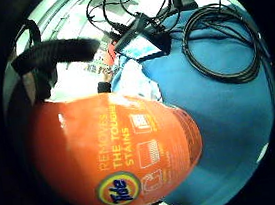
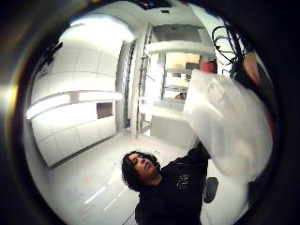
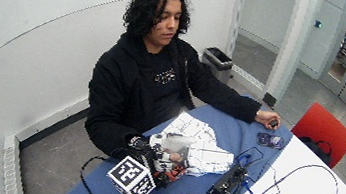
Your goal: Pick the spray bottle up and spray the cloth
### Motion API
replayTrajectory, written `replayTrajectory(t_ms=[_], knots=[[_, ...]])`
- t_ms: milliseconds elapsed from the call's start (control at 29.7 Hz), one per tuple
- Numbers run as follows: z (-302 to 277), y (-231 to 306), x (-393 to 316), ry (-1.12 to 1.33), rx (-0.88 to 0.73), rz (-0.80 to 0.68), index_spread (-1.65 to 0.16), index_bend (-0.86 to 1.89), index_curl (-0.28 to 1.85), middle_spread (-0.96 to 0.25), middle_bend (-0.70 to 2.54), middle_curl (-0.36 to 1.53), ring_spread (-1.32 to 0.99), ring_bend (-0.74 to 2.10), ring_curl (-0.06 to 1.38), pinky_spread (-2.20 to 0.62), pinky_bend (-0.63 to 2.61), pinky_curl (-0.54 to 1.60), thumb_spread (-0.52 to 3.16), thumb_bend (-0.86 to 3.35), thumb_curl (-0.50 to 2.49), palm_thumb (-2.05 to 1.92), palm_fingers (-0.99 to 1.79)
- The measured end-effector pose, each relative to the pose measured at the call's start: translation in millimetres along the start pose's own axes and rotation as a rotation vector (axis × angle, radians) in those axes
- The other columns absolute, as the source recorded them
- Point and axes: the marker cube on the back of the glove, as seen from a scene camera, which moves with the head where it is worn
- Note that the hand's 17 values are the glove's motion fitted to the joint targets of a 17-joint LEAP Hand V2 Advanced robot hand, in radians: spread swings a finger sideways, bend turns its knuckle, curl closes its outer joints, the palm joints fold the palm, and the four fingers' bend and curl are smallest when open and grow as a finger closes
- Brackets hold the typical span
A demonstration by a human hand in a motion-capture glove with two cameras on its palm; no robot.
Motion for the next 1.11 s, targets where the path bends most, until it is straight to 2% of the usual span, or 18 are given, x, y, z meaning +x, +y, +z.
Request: replayTrajectory(t_ms=[236,336,538,673,807,1110], knots=[[12,-20,-1,-0.025,0.012,0.011,-0.23,0.15,0.32,-0.14,0.38,0.45,-0.19,0.48,0.39,-0.14,0.35,0.39,0.69,0.04,0.5,0.99,1.2],[3,-9,-2,0.005,-0.054,0.052,-0.24,0.24,0.36,-0.14,0.36,0.45,-0.2,0.47,0.4,-0.18,0.33,0.39,0.63,0.01,0.51,1.0,1.24],[5,-5,2,0.033,-0.167,0.055,-0.25,0.26,0.4,-0.15,0.38,0.47,-0.2,0.49,0.42,-0.2,0.3,0.39,0.57,-0.02,0.55,1.02,1.28],[6,-5,4,0.075,-0.128,0.027,-0.24,0.2,0.41,-0.14,0.45,0.5,-0.2,0.52,0.44,-0.22,0.29,0.39,0.55,-0.02,0.58,1.04,1.28],[9,-5,5,0.123,-0.088,0.003,-0.26,0.33,0.46,-0.16,0.51,0.53,-0.22,0.52,0.45,-0.24,0.25,0.39,0.52,-0.03,0.6,0.99,1.37],[10,-1,4,0.153,-0.031,-0.05,-0.25,0.39,0.52,-0.18,0.56,0.56,-0.23,0.57,0.48,-0.27,0.35,0.42,0.47,-0.02,0.65,0.96,1.39]])
